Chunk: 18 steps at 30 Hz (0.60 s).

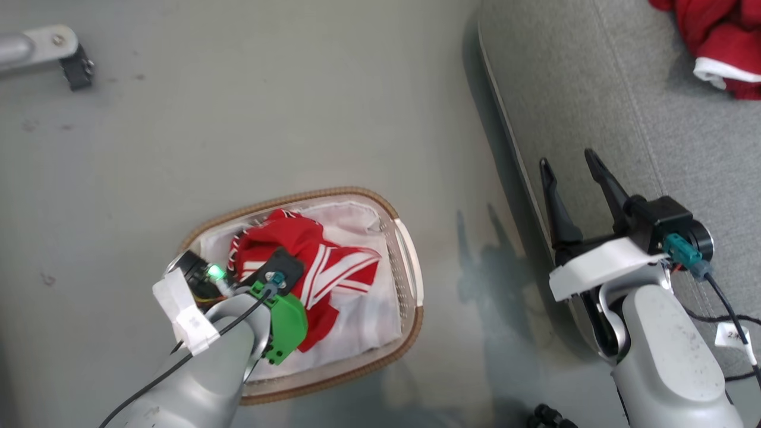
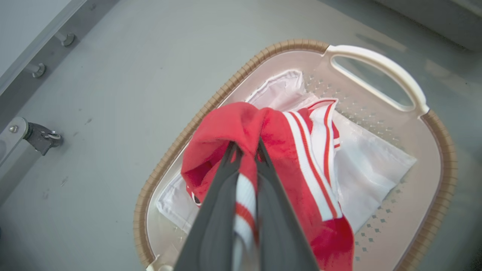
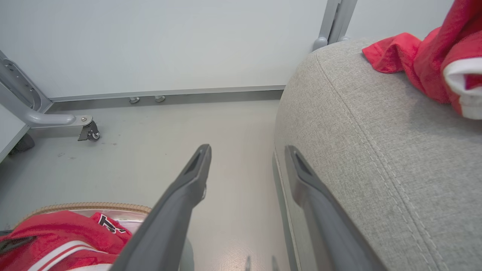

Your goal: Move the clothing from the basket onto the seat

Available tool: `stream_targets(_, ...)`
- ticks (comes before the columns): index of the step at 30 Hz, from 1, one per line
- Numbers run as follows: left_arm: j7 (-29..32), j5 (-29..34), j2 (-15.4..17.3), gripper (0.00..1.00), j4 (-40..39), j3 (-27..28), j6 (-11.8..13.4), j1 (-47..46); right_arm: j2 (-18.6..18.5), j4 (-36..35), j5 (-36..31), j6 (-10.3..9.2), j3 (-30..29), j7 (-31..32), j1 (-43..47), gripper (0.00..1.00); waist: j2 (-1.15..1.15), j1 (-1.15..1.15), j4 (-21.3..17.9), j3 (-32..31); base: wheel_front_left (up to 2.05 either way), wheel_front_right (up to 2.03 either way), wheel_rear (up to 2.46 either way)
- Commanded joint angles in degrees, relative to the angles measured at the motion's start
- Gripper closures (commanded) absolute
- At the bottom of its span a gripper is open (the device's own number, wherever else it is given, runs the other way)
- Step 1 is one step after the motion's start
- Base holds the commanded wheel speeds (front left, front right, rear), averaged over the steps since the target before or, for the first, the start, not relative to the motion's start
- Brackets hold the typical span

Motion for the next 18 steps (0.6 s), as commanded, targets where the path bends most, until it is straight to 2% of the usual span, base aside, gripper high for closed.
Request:
stream_targets(1, -0.55, -0.37, 0.19, 1.00, -1.96, -0.61, -0.42, 0.93, -0.20, 0.47, -0.50, -0.08, -0.42, -0.28, 1.60, 0.00, 0.00, 0.00, 3.08, -6.26, 0.00, 0.00, 0.00)
stream_targets(10, -0.87, -1.41, 3.01, 1.00, -16.64, -6.47, -1.27, 1.87, -0.21, 2.32, -2.95, -0.08, -1.72, -0.28, 6.87, 0.00, 0.00, 0.00, 5.81, -16.64, 0.00, 0.00, 0.00)
stream_targets(18, 2.96, -8.06, 10.07, 1.00, -30.41, -15.39, -1.20, -4.12, -0.19, 3.28, -5.10, -0.08, -2.42, -0.28, 11.31, 0.00, 0.00, 0.00, 7.13, -25.11, 0.00, 0.00, 0.00)
